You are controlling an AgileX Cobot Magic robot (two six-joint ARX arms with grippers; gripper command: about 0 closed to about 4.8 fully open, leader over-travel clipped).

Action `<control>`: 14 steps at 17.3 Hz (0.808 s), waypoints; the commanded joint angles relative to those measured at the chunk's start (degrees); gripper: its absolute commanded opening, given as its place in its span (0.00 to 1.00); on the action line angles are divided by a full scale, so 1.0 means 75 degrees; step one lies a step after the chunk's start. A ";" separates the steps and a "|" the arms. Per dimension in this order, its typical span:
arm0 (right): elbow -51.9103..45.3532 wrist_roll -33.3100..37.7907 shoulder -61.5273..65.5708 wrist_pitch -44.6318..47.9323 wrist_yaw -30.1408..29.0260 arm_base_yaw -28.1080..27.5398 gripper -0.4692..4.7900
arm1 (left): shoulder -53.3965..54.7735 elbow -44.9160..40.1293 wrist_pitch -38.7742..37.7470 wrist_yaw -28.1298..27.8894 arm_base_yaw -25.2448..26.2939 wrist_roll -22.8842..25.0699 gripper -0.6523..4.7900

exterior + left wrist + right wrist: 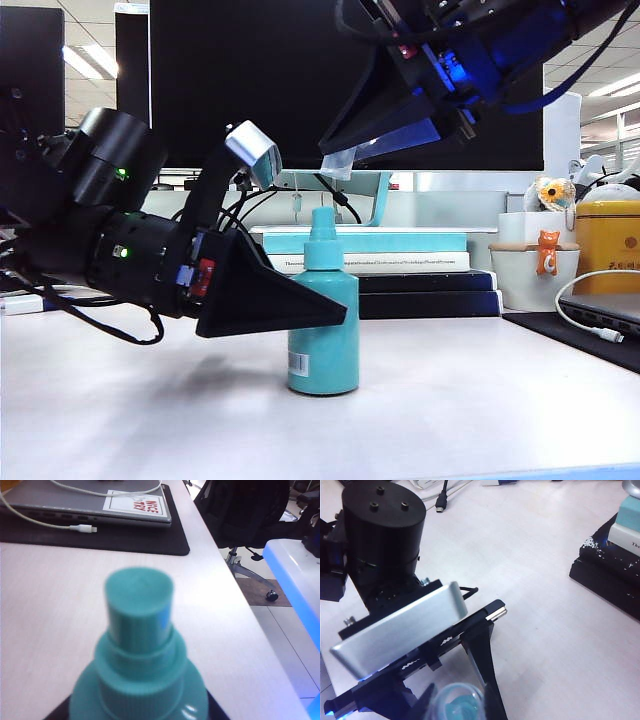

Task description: Pick up the sprayer with the left hand, pick up its lid with the right hand then put the lid on the sprayer.

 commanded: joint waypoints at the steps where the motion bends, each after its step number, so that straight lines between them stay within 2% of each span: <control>1: 0.0032 0.0006 0.0000 0.0073 -0.0052 0.0023 0.25 | 0.0087 0.0026 -0.0166 -0.0070 -0.0012 -0.0009 0.62; 14: 0.0032 0.0003 0.0382 -0.0093 -0.0251 0.0026 0.25 | 0.0274 0.0082 -0.0096 -0.0079 -0.0012 0.0003 0.62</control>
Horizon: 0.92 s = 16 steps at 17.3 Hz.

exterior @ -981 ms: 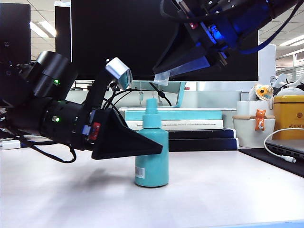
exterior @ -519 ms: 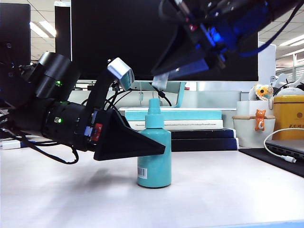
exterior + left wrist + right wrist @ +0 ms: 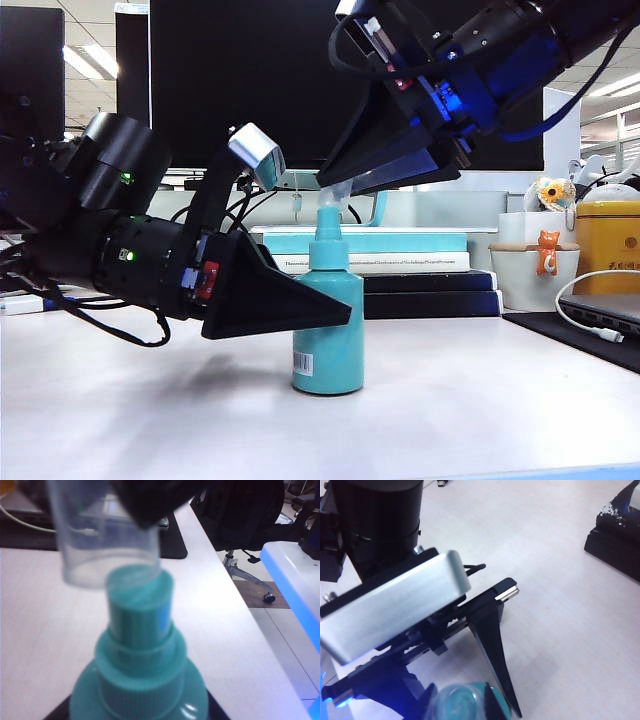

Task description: Pick up the sprayer with the left hand, pick up its lid with the right hand then put the lid on the sprayer.

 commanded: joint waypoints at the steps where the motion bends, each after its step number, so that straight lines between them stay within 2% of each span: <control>1: 0.0032 0.0006 0.0006 0.0085 -0.0073 0.0009 0.25 | 0.0090 -0.0023 -0.0224 -0.0146 -0.0009 0.0000 0.62; 4: 0.0032 0.0006 0.0166 0.0076 -0.0254 0.0032 0.25 | 0.0090 -0.0023 -0.0192 -0.0163 -0.0009 -0.0003 0.62; 11: 0.0032 -0.0259 0.0289 -0.0015 0.0102 0.0291 0.25 | 0.0117 -0.0029 -0.0201 -0.0166 -0.0009 -0.0003 0.62; 12: 0.0032 -0.0256 0.0289 -0.0038 0.0201 0.0289 0.35 | 0.0119 -0.0029 -0.0204 -0.0166 -0.0009 -0.0003 0.62; 13: 0.0032 -0.0256 0.0289 0.0012 0.0204 0.0280 0.52 | 0.0119 -0.0029 -0.0201 -0.0166 -0.0009 -0.0003 0.62; 15: 0.0032 -0.0256 0.0289 0.0221 0.0204 0.0271 0.64 | 0.0119 -0.0026 -0.0198 -0.0166 -0.0009 -0.0003 0.62; 16: 0.0035 -0.0254 0.0283 0.0385 0.0242 0.0271 0.79 | 0.0119 -0.0026 -0.0198 -0.0169 -0.0009 -0.0003 0.62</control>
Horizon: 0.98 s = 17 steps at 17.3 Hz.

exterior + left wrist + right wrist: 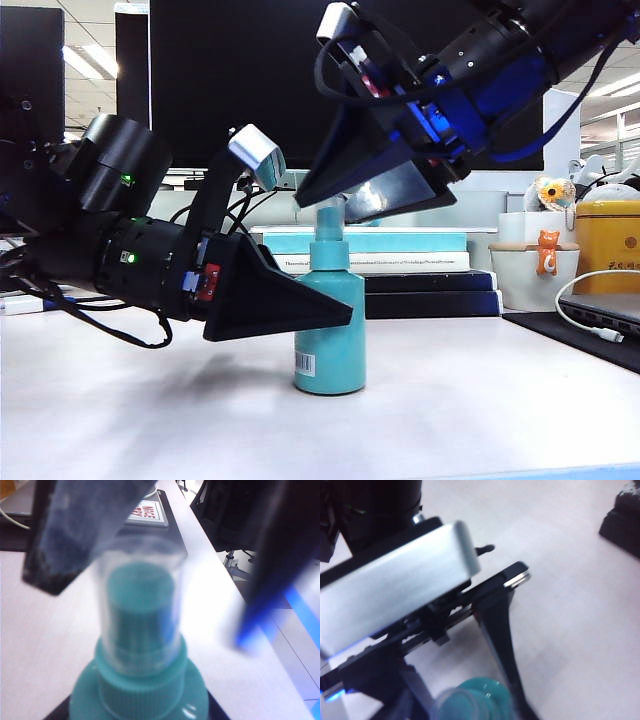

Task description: Pick up the sprayer with the left hand, pick up its lid with the right hand then put the lid on the sprayer.

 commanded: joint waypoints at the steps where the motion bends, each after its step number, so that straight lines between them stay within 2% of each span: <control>1: 0.0032 -0.0015 -0.0035 0.0554 0.0157 0.0009 0.97 | 0.0067 -0.0026 -0.0300 -0.0221 -0.0009 -0.0023 0.63; 3: 0.0032 -0.0023 -0.0038 0.0560 0.0160 -0.0012 1.00 | 0.0067 -0.0026 -0.0300 -0.0493 -0.0009 -0.0029 0.64; 4: 0.0032 -0.0020 -0.0038 0.0507 0.0160 -0.0038 1.00 | 0.0067 -0.0026 -0.0297 -0.0495 -0.0009 -0.0032 0.68; 6: 0.0032 -0.0079 -0.0085 0.0283 0.0157 -0.0169 1.00 | 0.0067 -0.0023 -0.0268 -0.0656 -0.0009 -0.0026 0.88; 7: 0.0032 -0.0189 -0.0233 0.0117 0.0245 -0.0271 1.00 | 0.0058 -0.0017 -0.0259 -0.1046 -0.0006 -0.0073 1.00; 10: 0.0032 -0.0399 -0.0708 -0.0047 0.0379 -0.0458 1.00 | -0.0003 0.0026 -0.0017 -0.1230 -0.0003 -0.0425 1.00; 14: 0.0029 -0.0536 -0.1335 -0.0466 0.0650 -0.0764 1.00 | -0.0775 0.0020 -0.0560 -0.1169 0.0009 -0.0198 1.00; 16: 0.0029 -0.0568 -0.1577 -0.0822 0.0644 -0.1020 1.00 | -0.1376 0.0026 -0.1894 -0.1346 0.0012 0.0603 1.00; 17: 0.0029 -0.0577 -0.1722 -0.0912 0.0638 -0.1195 1.00 | -0.1746 0.0026 -0.2949 -0.1824 0.0012 0.1003 1.00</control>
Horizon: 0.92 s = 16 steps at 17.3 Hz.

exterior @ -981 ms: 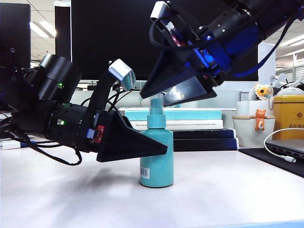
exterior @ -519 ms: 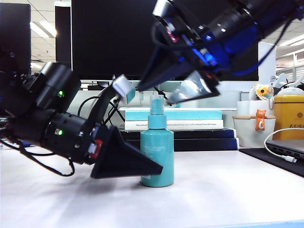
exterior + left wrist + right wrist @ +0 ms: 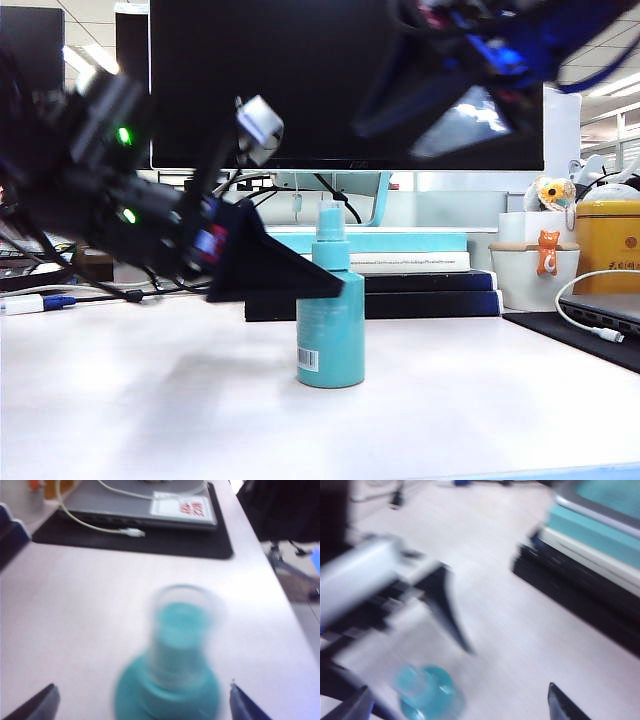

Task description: Pick up the sprayer with the left hand, pick up its lid with the right hand then put the lid on the sprayer.

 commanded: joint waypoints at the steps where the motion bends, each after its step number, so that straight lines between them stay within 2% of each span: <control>1: 0.0026 -0.0073 -0.0408 -0.0239 0.0035 -0.0385 1.00 | -0.0947 0.0026 -0.2751 -0.1215 0.0003 0.1227 1.00; 2: 0.0026 -0.0067 -0.0510 -0.0224 0.0099 -0.0443 1.00 | -0.1139 0.0020 -0.3168 -0.1673 0.0003 0.1332 1.00; 5: -0.0020 -0.0058 -0.1139 -0.0216 0.1093 -0.0510 1.00 | -0.2232 0.0017 -0.4301 -0.4100 0.0000 0.1201 1.00; 9: -0.0641 0.0020 -0.2468 0.0667 0.2594 -0.0510 1.00 | -0.3596 0.0017 -0.4403 -0.5901 0.0003 0.0784 1.00; 12: -0.1399 0.0058 -0.3844 0.1309 0.3754 -0.0510 1.00 | -0.4669 0.0015 -0.4401 -0.6452 0.0009 0.0015 1.00; 15: -0.2259 0.0061 -0.5540 0.1317 0.4537 -0.0510 1.00 | -0.5965 -0.0146 -0.4345 -0.6417 0.0399 -0.0557 1.00; 16: -0.2597 0.0058 -0.6283 0.1329 0.4669 -0.0510 0.95 | -0.6414 -0.0254 -0.4319 -0.6420 0.0606 -0.0621 1.00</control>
